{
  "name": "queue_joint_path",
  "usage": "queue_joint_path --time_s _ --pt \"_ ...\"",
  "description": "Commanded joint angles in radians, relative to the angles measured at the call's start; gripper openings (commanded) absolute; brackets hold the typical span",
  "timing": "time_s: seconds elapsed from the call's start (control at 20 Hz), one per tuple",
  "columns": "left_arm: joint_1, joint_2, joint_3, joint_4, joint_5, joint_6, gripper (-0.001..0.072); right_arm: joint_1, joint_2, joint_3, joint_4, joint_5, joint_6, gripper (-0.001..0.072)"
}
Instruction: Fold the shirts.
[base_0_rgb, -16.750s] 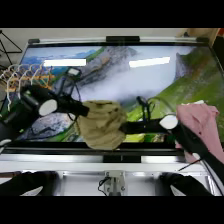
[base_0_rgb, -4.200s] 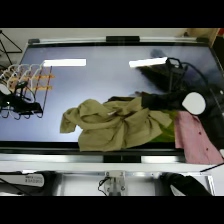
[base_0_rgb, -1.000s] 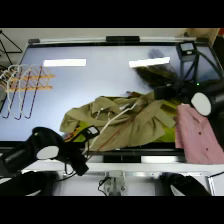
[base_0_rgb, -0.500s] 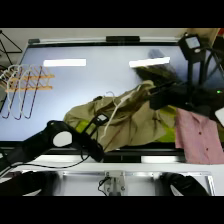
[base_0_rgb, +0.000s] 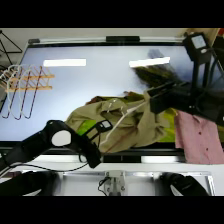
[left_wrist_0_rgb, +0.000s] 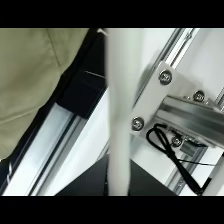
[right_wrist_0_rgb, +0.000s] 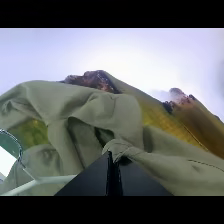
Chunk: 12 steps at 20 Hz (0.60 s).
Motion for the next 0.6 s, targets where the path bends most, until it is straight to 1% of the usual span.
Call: queue_joint_path --time_s 0.0,0.1,0.15,0.25,0.35,0.4,0.45,0.55 --pt "0.001 -0.002 0.001 0.030 -0.010 0.045 0.0049 -0.001 0.001 0.001 -0.004 0.004 0.003 0.0066" --pt "0.011 0.002 0.001 0.048 -0.013 0.050 0.0049 -0.001 0.000 0.001 -0.014 0.007 0.003 0.0066" --pt "0.020 0.009 0.002 0.077 -0.021 0.069 0.0049 -0.001 0.000 0.001 -0.019 0.008 0.002 0.0066" --pt "0.047 0.024 0.002 0.096 -0.056 0.143 0.0049 -0.001 0.000 0.001 -0.034 0.009 0.004 0.0066" --pt "0.067 0.026 0.001 0.093 -0.072 0.185 0.0049 0.000 0.000 0.001 -0.031 0.011 0.005 0.0066" --pt "0.070 0.022 0.001 0.091 -0.052 0.201 0.0049 0.000 0.000 0.001 -0.014 0.011 0.005 0.0066" --pt "0.070 0.014 0.001 0.082 -0.002 0.201 0.0048 0.000 0.000 0.001 0.006 0.011 0.004 0.0066" --pt "0.070 -0.018 0.002 0.008 0.137 0.201 0.0047 0.000 0.000 0.001 0.069 0.010 0.004 0.0066"
